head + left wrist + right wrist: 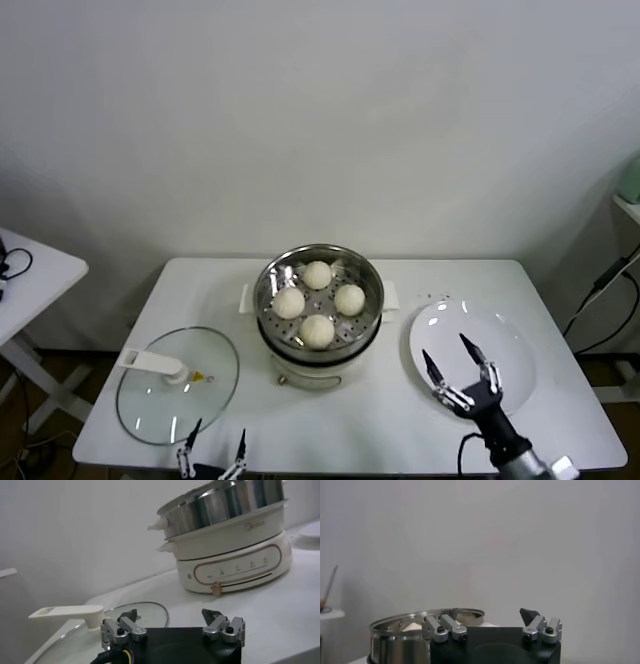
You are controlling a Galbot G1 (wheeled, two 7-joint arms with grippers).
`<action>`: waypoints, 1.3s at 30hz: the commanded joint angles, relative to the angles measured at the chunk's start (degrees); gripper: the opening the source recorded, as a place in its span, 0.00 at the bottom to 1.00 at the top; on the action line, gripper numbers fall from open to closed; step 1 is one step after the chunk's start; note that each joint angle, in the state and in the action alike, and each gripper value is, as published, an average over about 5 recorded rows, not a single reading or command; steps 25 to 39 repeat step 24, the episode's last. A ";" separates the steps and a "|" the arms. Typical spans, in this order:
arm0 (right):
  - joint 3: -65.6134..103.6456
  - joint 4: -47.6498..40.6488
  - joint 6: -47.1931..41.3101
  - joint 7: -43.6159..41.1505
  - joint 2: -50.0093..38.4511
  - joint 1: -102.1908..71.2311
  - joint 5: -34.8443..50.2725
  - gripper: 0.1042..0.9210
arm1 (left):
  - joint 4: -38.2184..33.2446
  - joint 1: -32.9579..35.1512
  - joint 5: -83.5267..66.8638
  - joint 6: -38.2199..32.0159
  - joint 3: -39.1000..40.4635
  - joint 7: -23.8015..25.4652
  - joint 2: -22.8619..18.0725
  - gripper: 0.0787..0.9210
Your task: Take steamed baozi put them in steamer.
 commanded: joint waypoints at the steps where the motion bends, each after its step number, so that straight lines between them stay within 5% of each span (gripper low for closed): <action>1: 1.77 -4.78 10.40 0.01 8.68 -6.87 0.21 0.88 | -0.43 0.07 -1.16 0.16 0.07 0.04 -1.76 0.88; 39: -2.02 -7.30 10.01 0.51 9.51 -5.46 0.16 0.88 | -1.10 0.33 -1.38 0.15 0.07 0.05 -1.99 0.88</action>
